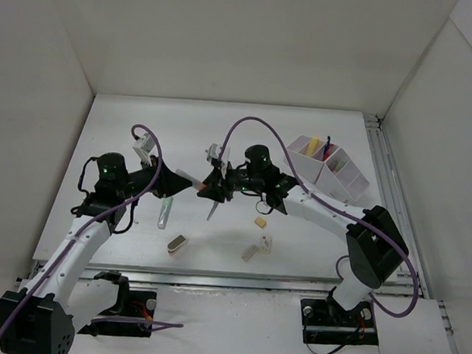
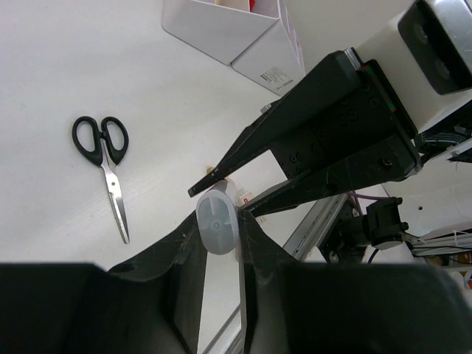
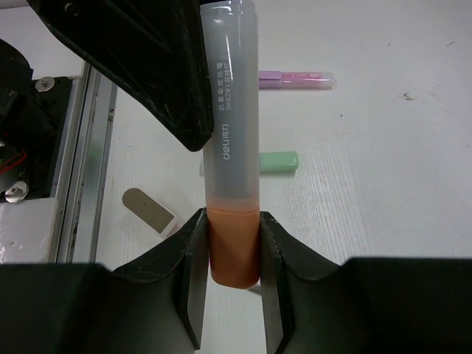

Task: Sort the stationery into containers
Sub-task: Place the stationery in the storage box.

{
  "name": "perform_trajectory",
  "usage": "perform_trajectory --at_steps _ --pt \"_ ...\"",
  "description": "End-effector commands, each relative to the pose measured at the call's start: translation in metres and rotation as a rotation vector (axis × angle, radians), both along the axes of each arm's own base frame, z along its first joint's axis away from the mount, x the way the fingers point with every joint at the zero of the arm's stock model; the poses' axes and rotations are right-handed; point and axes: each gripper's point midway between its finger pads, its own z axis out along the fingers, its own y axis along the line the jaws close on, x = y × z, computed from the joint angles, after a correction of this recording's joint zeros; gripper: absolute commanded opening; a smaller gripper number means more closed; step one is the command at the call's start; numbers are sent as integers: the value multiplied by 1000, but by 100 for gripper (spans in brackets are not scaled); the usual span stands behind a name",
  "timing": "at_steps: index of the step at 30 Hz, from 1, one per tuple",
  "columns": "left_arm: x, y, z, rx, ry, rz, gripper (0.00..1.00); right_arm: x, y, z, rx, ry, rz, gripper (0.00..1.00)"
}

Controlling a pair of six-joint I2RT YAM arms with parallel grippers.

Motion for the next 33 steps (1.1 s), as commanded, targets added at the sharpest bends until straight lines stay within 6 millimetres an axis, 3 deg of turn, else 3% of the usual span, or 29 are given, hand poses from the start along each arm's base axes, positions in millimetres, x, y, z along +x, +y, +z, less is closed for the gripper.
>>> perform_trajectory --at_steps 1,3,4,5,7,9,10,12,13,15,16,17,19,20,21,23,24,25,26,27,28,33 --pt "3 -3 35 -26 -115 -22 0 4 10 44 100 -117 40 16" --pt "5 -3 33 -14 -108 -21 5 5 8 46 93 -127 29 11" --pt "6 -1 31 0 -95 -5 22 7 5 43 70 -123 12 9" --pt "7 1 30 10 -91 8 27 7 2 44 56 -130 4 7" --pt "9 5 29 33 -89 37 57 11 -7 35 -16 -144 -28 4" --pt "7 9 30 49 -86 56 87 18 -15 40 -62 -195 -55 2" --pt "8 12 30 64 -93 79 99 26 -31 26 -145 -177 -108 1" --pt "8 16 31 85 -87 103 100 39 -47 29 -217 -237 -142 0" --pt "10 20 30 104 -97 122 99 50 -71 14 -311 -209 -200 0" --pt "9 23 30 121 -86 141 100 66 -96 21 -392 -265 -228 0" --pt "11 26 29 136 -89 159 99 79 -127 13 -488 -242 -295 0" --pt "11 31 26 144 -74 177 99 90 -139 27 -528 -299 -312 0" --pt "15 38 23 158 -61 215 100 106 -184 28 -656 -283 -394 0" --pt "16 39 19 166 -50 223 99 110 -197 25 -722 -280 -396 1" --pt "20 48 15 179 -30 261 99 115 -225 36 -829 -305 -403 1" --pt "23 55 7 195 -5 285 99 130 -246 49 -940 -352 -411 1" --pt "27 62 5 203 2 313 99 132 -273 49 -1060 -342 -460 1" --pt "29 66 1 210 18 329 99 141 -284 43 -1137 -336 -480 1" --pt "30 70 0 219 22 338 99 150 -293 55 -1192 -375 -510 1" --pt "32 75 -1 229 26 358 99 156 -315 60 -1303 -388 -567 1" --pt "35 80 -3 235 33 379 99 162 -322 55 -1366 -389 -570 1" --pt "43 96 -3 259 25 433 100 185 -350 81 -1534 -462 -656 0"
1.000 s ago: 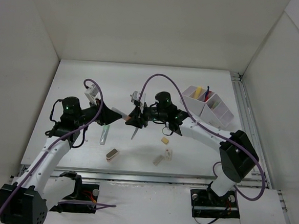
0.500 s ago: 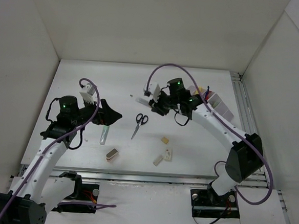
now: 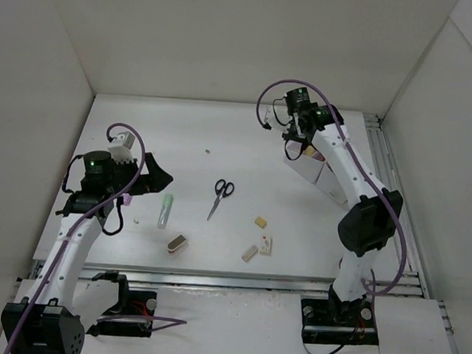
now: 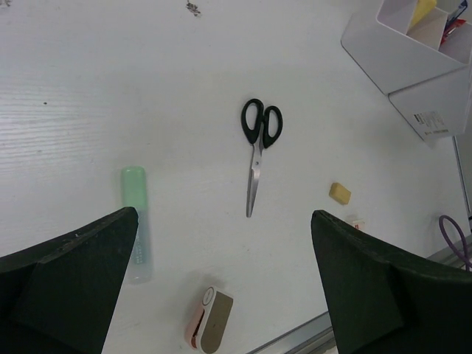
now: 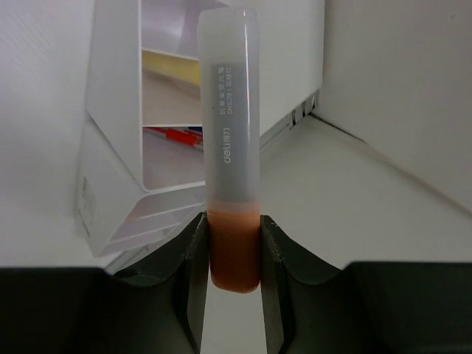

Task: Sort the stationery into containers
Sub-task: Place the stationery in the storage box.

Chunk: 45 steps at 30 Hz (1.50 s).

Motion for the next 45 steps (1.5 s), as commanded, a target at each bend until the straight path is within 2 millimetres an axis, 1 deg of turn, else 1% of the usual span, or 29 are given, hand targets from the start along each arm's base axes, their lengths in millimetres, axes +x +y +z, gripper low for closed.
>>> perform_trajectory --at_steps 1,2,3,6,7,8,9,10,12,13,14,16,21,22,23,28,38,42,45 --pt "18 16 31 41 -104 44 100 8 -43 28 -272 -35 -86 0" --pt "18 16 32 43 -106 45 100 13 -49 36 -313 -51 -100 0" --pt "20 20 30 50 -99 54 99 18 -58 34 -391 -48 -142 0" --pt "23 23 26 56 -85 63 99 24 -72 41 -543 -53 -192 0" --pt "24 24 23 58 -76 64 99 27 -72 32 -580 -25 -172 0" --pt "24 24 23 59 -75 63 99 30 -69 29 -586 -33 -164 0" --pt "24 24 20 59 -65 63 100 32 -68 18 -611 -4 -138 0" --pt "25 27 20 61 -65 73 100 33 -67 13 -622 5 -123 0" --pt "26 27 18 62 -59 70 100 36 -66 9 -678 0 -121 1" --pt "26 27 17 65 -57 70 100 37 -65 0 -724 26 -97 0" --pt "26 28 16 65 -55 72 100 40 -66 2 -746 9 -110 1" --pt "27 31 15 69 -52 80 99 43 -66 -5 -778 25 -88 0" --pt "29 34 8 69 -33 89 99 48 -65 -14 -827 38 -61 0" --pt "30 34 7 68 -30 87 100 48 -64 -20 -847 58 -39 0" --pt "30 36 6 69 -28 92 100 48 -64 -21 -848 54 -38 1" --pt "33 37 0 62 -4 85 99 45 -62 -40 -897 102 13 1" --pt "33 40 -4 61 13 91 100 48 -52 -66 -911 131 72 3" --pt "34 41 -5 65 17 95 99 48 -50 -71 -906 130 76 4" --pt "35 41 -5 64 21 94 99 47 -42 -77 -906 135 101 6"
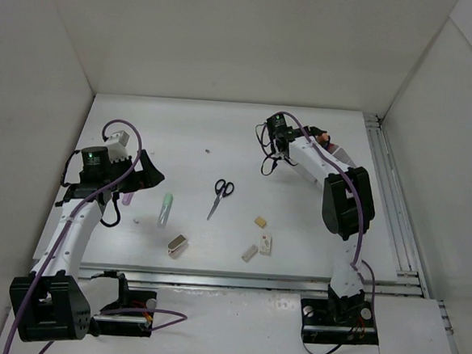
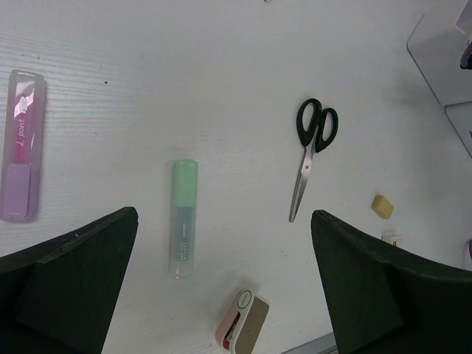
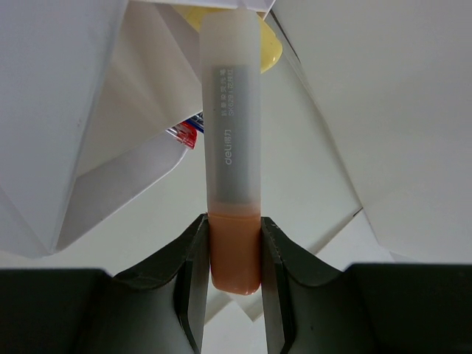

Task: Sort the stationery into containers
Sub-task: Place the stationery in the storage box.

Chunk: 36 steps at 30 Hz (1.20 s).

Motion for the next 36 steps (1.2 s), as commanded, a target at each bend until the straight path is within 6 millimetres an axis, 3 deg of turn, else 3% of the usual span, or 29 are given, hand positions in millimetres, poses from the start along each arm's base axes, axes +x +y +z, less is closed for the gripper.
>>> perform_trajectory --at_steps 1,8,17,22,24,25,28,36 --pt "14 3 27 18 -87 -12 100 3 14 -11 -18 43 52 6" --pt "15 3 26 16 -82 -11 99 2 16 -14 -21 50 58 8" --pt "15 0 26 4 -81 -25 100 -12 12 -2 -30 43 62 7" --pt "14 -1 25 -3 -82 -25 99 -15 20 -4 3 45 85 9" --pt "13 -1 25 -4 -81 -21 100 -15 24 -9 9 53 94 20" --pt "13 -1 25 -3 -80 -22 99 -14 25 -10 18 47 91 32" --pt "11 -1 26 -2 -83 -22 99 -14 27 -7 23 36 93 52" --pt "12 -3 26 -18 -82 -26 99 -13 31 33 55 -66 91 65"
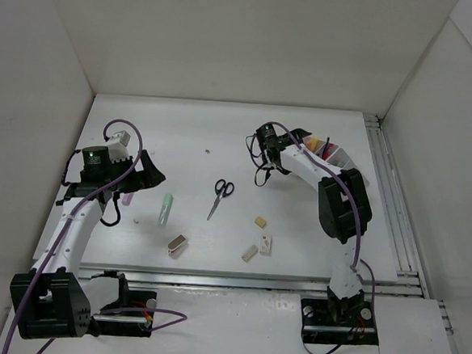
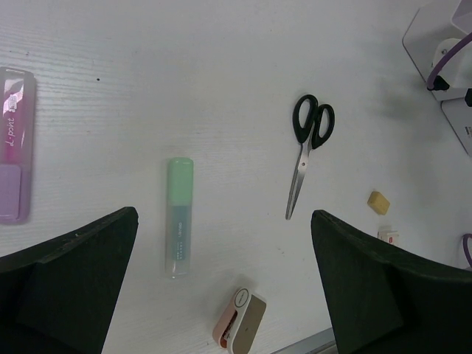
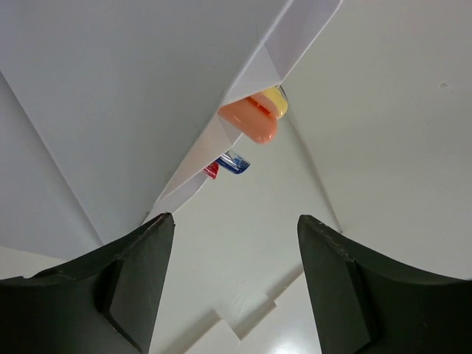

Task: Sort the stationery into containers
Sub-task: Place the stationery in the storage box, then pick up the pen from the center of the board.

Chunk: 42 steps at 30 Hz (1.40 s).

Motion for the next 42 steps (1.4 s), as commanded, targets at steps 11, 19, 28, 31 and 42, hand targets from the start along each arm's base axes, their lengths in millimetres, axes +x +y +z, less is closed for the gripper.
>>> perform_trajectory --at_steps 11,19,28,31,42 --pt "4 -6 12 29 -34 51 99 -18 42 166 443 -515 -28 98" --pt "-3 4 -20 165 78 161 99 -65 107 167 1493 -748 -219 98" --pt "-12 -16 -80 280 264 109 95 -117 76 173 2106 -988 -462 98" --pt "-9 -28 -99 276 289 47 89 -126 74 171 2257 -932 -545 98" --pt "-7 -31 -129 325 379 57 61 -137 53 166 2287 -960 -660 98"
